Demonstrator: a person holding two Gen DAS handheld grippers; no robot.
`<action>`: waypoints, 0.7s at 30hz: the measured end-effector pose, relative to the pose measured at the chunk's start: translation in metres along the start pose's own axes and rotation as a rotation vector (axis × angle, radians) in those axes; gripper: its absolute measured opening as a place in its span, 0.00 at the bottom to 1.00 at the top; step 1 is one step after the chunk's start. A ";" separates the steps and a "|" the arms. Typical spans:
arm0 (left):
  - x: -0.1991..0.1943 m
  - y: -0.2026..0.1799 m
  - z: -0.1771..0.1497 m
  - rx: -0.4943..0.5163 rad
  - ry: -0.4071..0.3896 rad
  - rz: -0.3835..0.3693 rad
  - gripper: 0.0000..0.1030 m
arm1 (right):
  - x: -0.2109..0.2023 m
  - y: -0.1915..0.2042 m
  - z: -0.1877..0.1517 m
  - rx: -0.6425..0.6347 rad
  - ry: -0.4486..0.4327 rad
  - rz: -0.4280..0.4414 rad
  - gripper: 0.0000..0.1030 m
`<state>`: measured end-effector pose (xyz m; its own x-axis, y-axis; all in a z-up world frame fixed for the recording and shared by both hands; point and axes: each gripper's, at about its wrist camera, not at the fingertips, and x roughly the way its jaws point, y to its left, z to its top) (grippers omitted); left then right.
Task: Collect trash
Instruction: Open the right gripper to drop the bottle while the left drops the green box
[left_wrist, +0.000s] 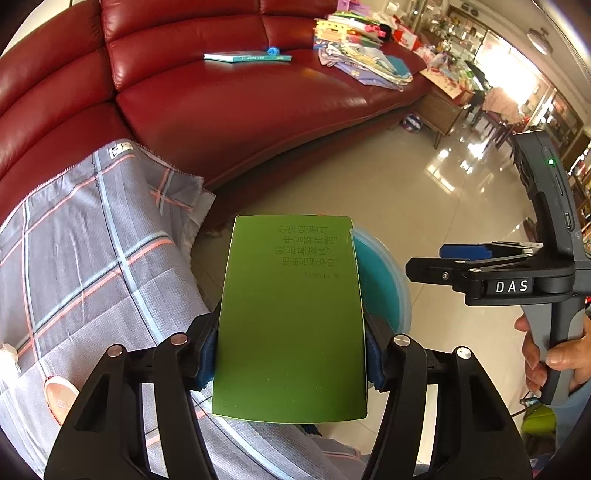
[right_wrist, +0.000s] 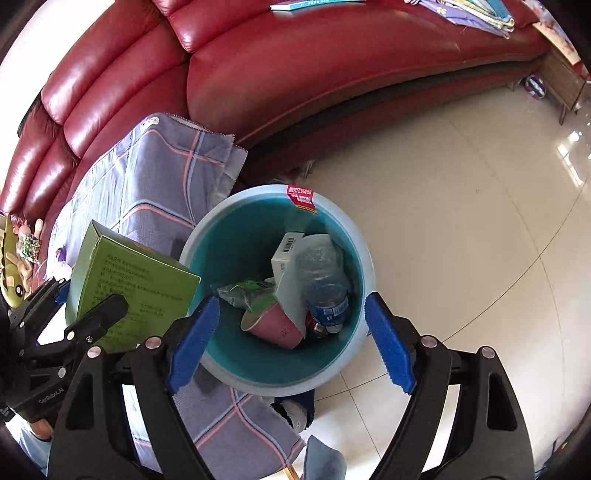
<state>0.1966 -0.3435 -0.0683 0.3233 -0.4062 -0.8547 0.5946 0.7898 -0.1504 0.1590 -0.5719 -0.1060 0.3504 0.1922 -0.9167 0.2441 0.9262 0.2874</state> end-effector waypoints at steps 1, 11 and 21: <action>0.002 -0.001 0.001 0.002 0.002 -0.001 0.60 | -0.001 -0.001 0.000 0.003 0.000 -0.002 0.75; 0.017 -0.019 0.008 0.038 0.018 0.039 0.82 | -0.013 -0.019 -0.002 0.040 -0.011 -0.029 0.85; 0.005 -0.013 0.003 0.023 0.001 0.068 0.96 | -0.013 -0.014 -0.006 0.042 0.001 -0.038 0.89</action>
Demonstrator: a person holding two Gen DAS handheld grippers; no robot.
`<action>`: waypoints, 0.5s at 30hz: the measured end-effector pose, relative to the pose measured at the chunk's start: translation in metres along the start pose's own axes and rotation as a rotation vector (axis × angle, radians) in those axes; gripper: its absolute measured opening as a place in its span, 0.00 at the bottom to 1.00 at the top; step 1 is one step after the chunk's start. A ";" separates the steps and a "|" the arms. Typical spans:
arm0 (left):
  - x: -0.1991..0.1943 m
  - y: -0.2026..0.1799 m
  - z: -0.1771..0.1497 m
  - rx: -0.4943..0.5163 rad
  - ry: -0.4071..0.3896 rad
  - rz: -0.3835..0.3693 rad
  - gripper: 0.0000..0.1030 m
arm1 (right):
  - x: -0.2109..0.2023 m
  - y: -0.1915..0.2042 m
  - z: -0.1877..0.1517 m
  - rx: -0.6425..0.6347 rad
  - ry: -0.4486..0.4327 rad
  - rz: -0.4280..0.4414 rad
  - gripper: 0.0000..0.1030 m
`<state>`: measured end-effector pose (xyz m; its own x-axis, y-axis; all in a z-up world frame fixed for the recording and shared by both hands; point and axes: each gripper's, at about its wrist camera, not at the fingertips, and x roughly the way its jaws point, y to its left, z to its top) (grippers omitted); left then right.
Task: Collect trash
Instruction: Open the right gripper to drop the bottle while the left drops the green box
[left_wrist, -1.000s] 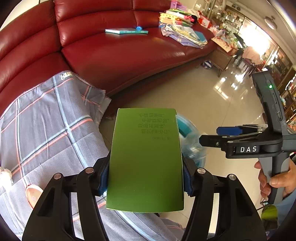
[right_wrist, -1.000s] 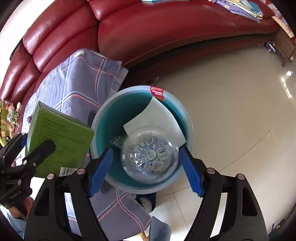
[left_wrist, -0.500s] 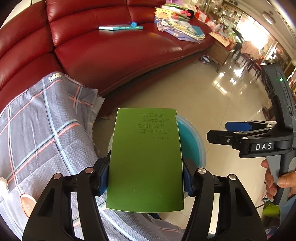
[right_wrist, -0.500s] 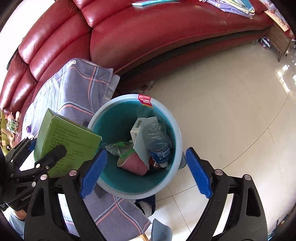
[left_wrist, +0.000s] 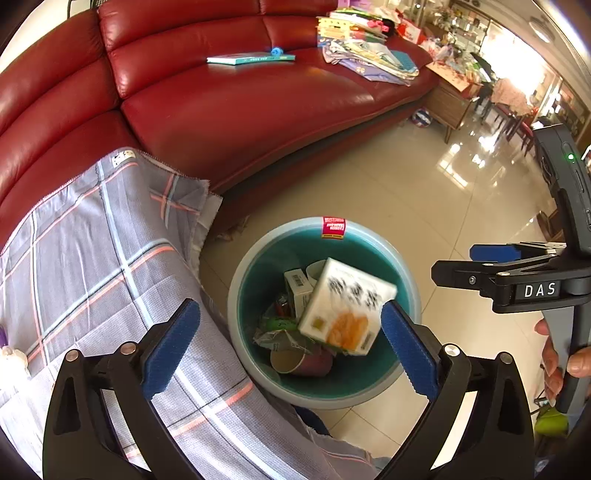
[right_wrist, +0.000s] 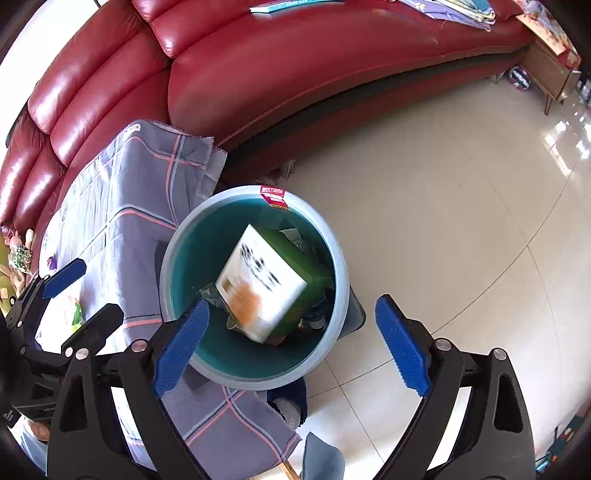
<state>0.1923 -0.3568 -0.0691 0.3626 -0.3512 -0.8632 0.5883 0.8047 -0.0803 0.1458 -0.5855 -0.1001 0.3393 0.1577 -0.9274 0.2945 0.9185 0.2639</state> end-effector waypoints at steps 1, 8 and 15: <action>-0.001 0.000 0.000 -0.001 0.000 0.002 0.96 | 0.000 0.001 0.000 -0.003 -0.001 -0.001 0.89; -0.006 0.003 -0.008 -0.006 0.005 -0.006 0.96 | -0.002 0.010 -0.003 -0.014 0.006 -0.012 0.89; -0.013 0.006 -0.014 -0.013 0.002 -0.008 0.96 | -0.008 0.018 -0.011 -0.024 0.009 -0.029 0.89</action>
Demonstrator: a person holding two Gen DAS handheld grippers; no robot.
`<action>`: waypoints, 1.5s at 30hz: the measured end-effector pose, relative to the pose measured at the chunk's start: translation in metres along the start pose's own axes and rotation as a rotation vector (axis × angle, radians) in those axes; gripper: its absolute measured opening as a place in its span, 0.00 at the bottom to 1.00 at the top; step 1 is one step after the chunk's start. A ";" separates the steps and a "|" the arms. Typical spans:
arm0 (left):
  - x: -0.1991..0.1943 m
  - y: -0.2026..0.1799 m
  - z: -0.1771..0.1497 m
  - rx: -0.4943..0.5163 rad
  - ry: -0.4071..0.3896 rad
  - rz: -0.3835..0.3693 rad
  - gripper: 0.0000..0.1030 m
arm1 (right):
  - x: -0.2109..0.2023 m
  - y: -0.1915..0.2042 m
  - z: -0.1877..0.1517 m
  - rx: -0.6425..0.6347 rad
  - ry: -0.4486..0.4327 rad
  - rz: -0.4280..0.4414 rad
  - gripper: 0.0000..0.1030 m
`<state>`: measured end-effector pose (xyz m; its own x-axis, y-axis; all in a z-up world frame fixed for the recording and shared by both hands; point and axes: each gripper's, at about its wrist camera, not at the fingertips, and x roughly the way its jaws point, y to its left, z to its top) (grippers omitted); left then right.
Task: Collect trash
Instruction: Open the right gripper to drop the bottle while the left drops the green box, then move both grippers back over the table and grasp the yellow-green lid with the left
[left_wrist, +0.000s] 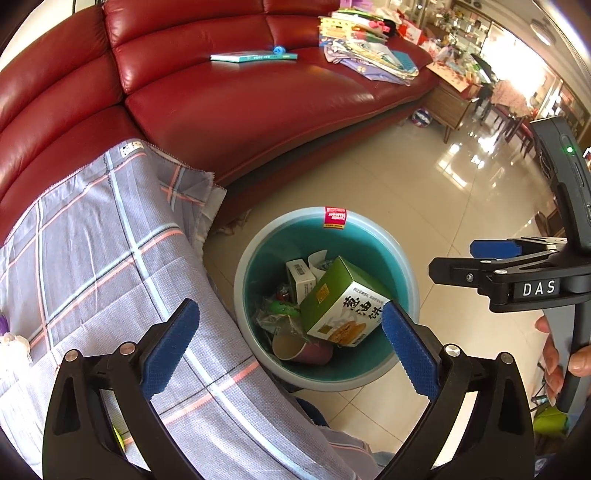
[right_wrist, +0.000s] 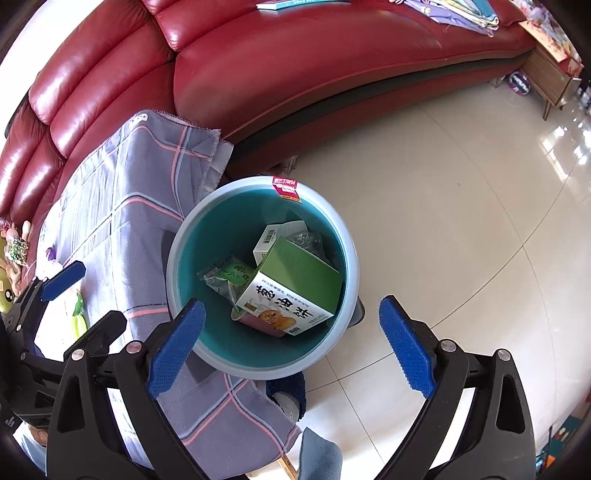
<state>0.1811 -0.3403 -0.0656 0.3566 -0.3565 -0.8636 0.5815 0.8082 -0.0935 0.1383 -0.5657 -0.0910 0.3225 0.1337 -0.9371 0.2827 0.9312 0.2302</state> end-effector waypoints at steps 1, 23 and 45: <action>-0.002 0.001 -0.002 -0.003 -0.001 -0.002 0.96 | -0.002 0.002 -0.002 -0.001 -0.003 -0.003 0.89; -0.065 0.073 -0.068 -0.102 -0.041 0.004 0.96 | -0.022 0.084 -0.055 -0.055 -0.007 -0.017 0.89; -0.071 0.195 -0.167 -0.306 -0.012 0.071 0.96 | 0.030 0.209 -0.103 -0.154 0.012 0.006 0.89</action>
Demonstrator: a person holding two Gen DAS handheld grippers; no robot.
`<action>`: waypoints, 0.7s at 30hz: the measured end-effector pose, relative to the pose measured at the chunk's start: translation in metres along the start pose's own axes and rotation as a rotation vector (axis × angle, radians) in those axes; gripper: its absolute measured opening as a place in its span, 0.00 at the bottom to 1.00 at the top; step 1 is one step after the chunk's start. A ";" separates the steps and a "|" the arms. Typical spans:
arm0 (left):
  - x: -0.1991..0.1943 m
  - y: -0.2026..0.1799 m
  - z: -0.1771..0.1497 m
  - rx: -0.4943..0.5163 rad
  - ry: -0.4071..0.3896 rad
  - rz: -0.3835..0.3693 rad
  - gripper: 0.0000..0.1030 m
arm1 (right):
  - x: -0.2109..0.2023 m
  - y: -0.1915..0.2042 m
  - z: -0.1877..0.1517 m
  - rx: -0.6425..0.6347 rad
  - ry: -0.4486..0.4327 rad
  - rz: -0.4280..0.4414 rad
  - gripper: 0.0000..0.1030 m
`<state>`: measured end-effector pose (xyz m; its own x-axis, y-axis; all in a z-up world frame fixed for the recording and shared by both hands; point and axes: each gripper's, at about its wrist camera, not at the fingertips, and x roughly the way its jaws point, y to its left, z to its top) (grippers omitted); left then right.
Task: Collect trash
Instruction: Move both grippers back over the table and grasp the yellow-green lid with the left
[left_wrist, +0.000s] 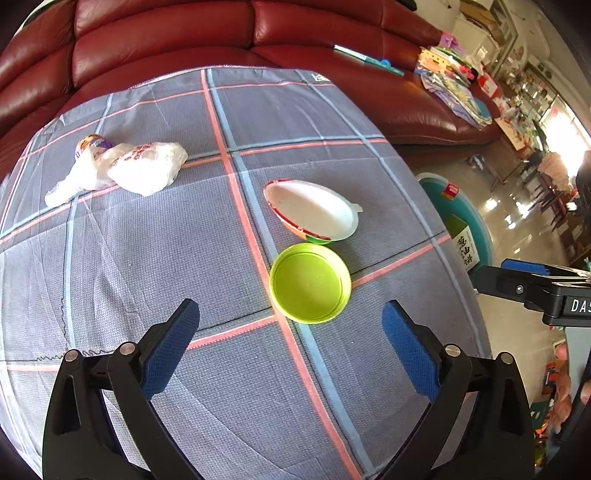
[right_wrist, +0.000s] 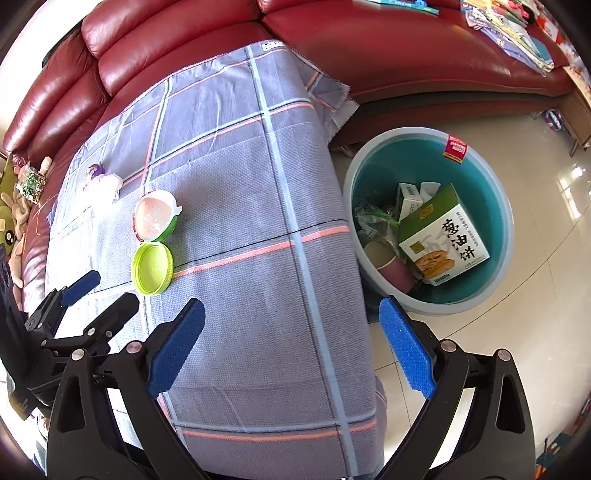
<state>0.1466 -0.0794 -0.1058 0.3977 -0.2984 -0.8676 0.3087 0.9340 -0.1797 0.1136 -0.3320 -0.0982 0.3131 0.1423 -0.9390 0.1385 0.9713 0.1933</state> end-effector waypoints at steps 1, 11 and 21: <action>0.002 0.001 -0.001 0.003 0.002 0.004 0.96 | 0.002 0.002 0.000 -0.002 0.002 -0.003 0.89; 0.020 -0.006 0.002 0.051 0.027 0.030 0.96 | 0.016 0.002 0.000 0.016 0.039 0.025 0.89; 0.029 -0.010 0.006 0.071 0.041 0.030 0.96 | 0.020 -0.004 -0.003 0.040 0.023 0.075 0.89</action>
<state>0.1603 -0.0989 -0.1263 0.3721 -0.2612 -0.8907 0.3587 0.9255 -0.1215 0.1166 -0.3325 -0.1188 0.3025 0.2186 -0.9278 0.1529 0.9496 0.2736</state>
